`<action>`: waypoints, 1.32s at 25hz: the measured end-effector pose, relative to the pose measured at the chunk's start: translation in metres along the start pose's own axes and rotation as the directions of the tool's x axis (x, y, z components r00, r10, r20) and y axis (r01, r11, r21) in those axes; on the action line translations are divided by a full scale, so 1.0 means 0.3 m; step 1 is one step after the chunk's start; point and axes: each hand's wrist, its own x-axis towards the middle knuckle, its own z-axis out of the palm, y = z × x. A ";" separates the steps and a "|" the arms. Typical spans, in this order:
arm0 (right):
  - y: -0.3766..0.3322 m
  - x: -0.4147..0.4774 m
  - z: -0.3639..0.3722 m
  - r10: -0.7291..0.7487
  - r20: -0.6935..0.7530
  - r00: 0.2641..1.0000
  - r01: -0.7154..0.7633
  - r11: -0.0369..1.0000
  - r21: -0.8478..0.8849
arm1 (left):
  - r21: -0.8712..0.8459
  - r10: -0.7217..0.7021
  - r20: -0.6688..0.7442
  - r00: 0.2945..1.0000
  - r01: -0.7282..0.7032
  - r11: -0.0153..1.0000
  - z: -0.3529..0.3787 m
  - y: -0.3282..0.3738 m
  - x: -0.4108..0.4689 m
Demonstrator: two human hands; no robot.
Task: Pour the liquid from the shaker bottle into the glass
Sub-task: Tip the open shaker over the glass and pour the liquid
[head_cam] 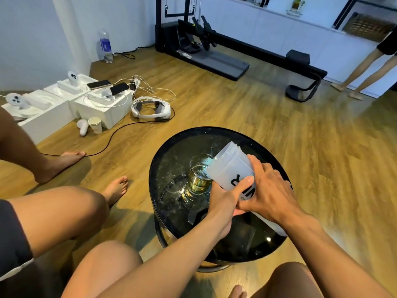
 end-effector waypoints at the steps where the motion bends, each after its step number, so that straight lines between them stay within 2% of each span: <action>1: -0.002 0.002 -0.002 0.000 0.004 1.000 0.000 1.000 -0.010 | -0.019 -0.003 0.009 1.000 0.004 1.000 -0.001 -0.001 0.000; 12: 0.000 0.003 -0.015 -0.015 0.032 0.999 0.018 0.995 -0.099 | -0.103 -0.037 0.029 0.999 0.040 0.994 0.009 -0.010 -0.001; 33: -0.010 0.006 -0.017 -0.014 0.040 0.999 0.019 0.993 -0.119 | -0.124 -0.021 0.038 0.999 0.025 0.992 0.004 -0.017 0.011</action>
